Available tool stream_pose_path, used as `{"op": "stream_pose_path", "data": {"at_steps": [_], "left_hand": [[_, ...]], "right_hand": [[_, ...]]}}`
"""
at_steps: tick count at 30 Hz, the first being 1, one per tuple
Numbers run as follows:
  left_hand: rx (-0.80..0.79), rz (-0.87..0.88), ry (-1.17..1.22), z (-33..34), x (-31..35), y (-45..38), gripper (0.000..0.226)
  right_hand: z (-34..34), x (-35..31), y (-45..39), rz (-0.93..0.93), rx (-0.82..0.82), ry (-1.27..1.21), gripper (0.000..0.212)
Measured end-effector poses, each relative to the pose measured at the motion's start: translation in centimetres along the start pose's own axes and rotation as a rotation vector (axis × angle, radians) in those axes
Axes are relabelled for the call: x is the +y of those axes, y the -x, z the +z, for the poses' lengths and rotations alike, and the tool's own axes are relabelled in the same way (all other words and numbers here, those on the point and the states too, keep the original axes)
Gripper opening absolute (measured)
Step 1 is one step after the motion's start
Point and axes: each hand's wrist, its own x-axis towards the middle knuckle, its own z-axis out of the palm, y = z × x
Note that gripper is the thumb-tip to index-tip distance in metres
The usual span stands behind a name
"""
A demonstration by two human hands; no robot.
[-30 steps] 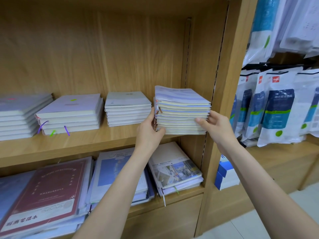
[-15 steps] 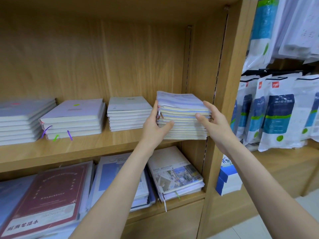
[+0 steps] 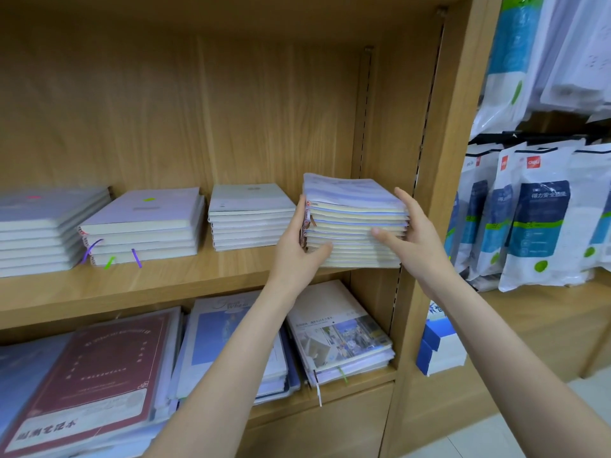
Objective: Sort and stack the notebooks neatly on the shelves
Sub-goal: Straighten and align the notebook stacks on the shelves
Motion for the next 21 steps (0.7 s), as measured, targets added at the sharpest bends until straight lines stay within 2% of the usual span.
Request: {"op": "stream_pose_path", "data": {"at_steps": [5,10,13,15,18,21], "left_hand": [[-0.054,0.018,0.034,-1.1,-0.3,0.8,0.075],[-0.051,-0.018,0.016,-1.3,-0.8,2.1,0.073],[-0.009,-0.029,-0.020,-0.8,-1.2,2.6,0.072],[0.007,-0.025,-0.056,-0.5,-1.3,2.6,0.070],[0.015,-0.010,-0.146,-0.5,-1.3,2.5,0.071],[-0.017,0.000,-0.234,-0.8,-0.9,2.5,0.070]], "right_hand": [[0.4,0.2,0.7,0.004,-0.025,0.082,0.097],[0.1,0.7,1.5,-0.005,-0.030,0.186,0.106],[0.1,1.7,1.7,0.027,-0.029,0.158,0.108],[0.2,2.6,1.8,0.089,0.002,0.071,0.101],[0.7,3.9,2.0,0.095,0.017,0.085,0.069],[0.6,3.8,2.2,0.098,0.014,0.066,0.064]]}}
